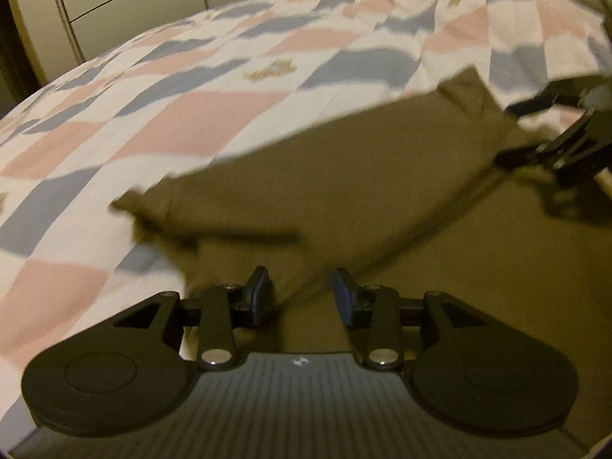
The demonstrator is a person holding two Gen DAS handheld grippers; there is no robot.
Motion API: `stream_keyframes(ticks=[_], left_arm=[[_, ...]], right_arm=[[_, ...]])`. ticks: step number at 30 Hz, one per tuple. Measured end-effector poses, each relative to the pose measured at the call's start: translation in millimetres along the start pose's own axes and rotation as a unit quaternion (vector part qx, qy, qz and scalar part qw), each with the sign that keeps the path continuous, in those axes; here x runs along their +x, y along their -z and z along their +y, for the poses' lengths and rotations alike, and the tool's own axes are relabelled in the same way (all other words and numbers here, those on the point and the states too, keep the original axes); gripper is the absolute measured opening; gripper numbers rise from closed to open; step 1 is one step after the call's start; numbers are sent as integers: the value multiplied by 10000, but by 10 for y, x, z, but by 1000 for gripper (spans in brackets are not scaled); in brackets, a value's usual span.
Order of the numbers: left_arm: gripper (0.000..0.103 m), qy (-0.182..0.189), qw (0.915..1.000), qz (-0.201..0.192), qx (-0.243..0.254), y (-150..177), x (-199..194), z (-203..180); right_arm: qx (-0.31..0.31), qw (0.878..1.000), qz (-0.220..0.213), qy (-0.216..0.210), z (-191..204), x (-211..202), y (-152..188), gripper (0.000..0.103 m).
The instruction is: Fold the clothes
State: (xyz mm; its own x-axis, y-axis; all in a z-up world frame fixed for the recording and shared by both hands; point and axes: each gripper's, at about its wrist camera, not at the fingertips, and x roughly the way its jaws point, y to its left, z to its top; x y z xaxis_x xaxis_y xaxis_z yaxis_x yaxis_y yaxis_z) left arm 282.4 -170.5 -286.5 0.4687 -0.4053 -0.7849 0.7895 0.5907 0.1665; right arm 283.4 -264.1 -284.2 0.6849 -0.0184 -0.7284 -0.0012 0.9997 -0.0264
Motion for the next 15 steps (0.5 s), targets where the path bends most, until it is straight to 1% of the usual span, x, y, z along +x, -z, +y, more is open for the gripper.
stream_keyframes(ticks=[2, 3, 4, 8, 9, 11, 12, 13, 15], left_arm=[[33, -129, 9999, 76, 76, 95, -172, -43], [33, -160, 9998, 97, 77, 146, -273, -57], [33, -190, 9997, 122, 70, 210, -381, -71], [32, -341, 9983, 479, 60, 606, -714, -171], [32, -367, 9976, 582, 29, 718, -781, -206], [29, -377, 9968, 703, -44, 886, -899, -267], [28, -362, 9965, 750, -77, 955, -963, -302], [28, -332, 9963, 790, -61, 1025, -1031, -336], [28, -274, 9960, 848, 67, 1173, -1169, -401]], right_arm=[[-75, 9999, 87, 96, 35, -75, 30, 89], [-69, 9999, 122, 90, 48, -157, 75, 88], [-54, 9998, 154, 74, 61, -248, 126, 82], [6, 9996, 285, 8, 111, -610, 331, 81], [75, 9994, 346, -28, 118, -709, 417, 81], [284, 9974, 631, -201, 154, -866, 660, 80], [391, 9958, 779, -292, 173, -943, 784, 78], [467, 9943, 897, -331, 227, -1038, 920, 76], [616, 9916, 1072, -374, 343, -1238, 1161, 77]])
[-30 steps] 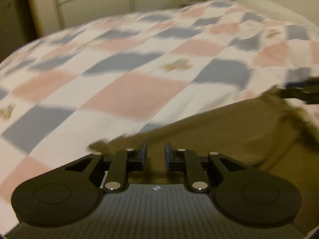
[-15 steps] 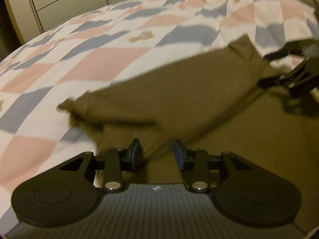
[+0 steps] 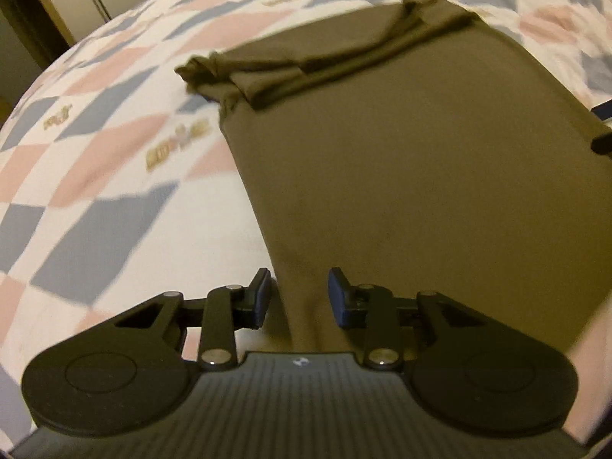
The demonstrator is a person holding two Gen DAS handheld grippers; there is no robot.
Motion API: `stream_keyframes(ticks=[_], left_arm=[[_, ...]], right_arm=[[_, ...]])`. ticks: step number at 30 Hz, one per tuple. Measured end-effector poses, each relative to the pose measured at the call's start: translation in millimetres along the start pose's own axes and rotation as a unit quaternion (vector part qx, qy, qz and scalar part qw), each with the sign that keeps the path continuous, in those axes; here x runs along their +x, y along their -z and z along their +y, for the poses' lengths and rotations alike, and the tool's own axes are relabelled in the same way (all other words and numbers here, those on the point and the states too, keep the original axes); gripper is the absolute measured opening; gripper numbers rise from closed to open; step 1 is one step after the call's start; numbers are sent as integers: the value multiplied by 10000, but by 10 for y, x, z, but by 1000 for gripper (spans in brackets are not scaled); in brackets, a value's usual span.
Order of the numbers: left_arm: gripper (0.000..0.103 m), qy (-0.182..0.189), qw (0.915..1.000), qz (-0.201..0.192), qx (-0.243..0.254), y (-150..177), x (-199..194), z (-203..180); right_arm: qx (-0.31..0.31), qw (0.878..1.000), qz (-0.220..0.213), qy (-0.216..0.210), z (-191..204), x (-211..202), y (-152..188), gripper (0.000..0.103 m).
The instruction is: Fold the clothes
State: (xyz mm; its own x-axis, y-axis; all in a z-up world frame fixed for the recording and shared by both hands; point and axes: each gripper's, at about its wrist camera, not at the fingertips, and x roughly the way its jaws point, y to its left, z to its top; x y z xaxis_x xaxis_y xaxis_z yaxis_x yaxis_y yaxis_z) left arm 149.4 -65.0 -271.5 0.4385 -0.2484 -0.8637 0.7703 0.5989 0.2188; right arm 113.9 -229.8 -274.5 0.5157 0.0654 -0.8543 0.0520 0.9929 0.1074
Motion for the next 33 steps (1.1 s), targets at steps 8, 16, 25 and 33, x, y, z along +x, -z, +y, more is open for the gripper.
stream_keyframes(ticks=[8, 16, 25, 33], left_arm=[[29, -100, 9896, -157, 1425, 605, -472, -38], [31, -532, 9086, -805, 4063, 1286, -563, -227], [31, -841, 7786, -1901, 5921, 1761, -331, -340], [30, -992, 7214, -2487, 6386, 1982, -184, -280]], right_arm=[[265, 9992, 228, 194, 245, -599, 612, 74], [-662, 9896, 100, 1276, 386, -864, 800, 73], [-3151, 9325, 370, 1728, 786, -525, 1323, 73], [-4749, 8640, 18, 1670, 1065, -447, 1565, 73]])
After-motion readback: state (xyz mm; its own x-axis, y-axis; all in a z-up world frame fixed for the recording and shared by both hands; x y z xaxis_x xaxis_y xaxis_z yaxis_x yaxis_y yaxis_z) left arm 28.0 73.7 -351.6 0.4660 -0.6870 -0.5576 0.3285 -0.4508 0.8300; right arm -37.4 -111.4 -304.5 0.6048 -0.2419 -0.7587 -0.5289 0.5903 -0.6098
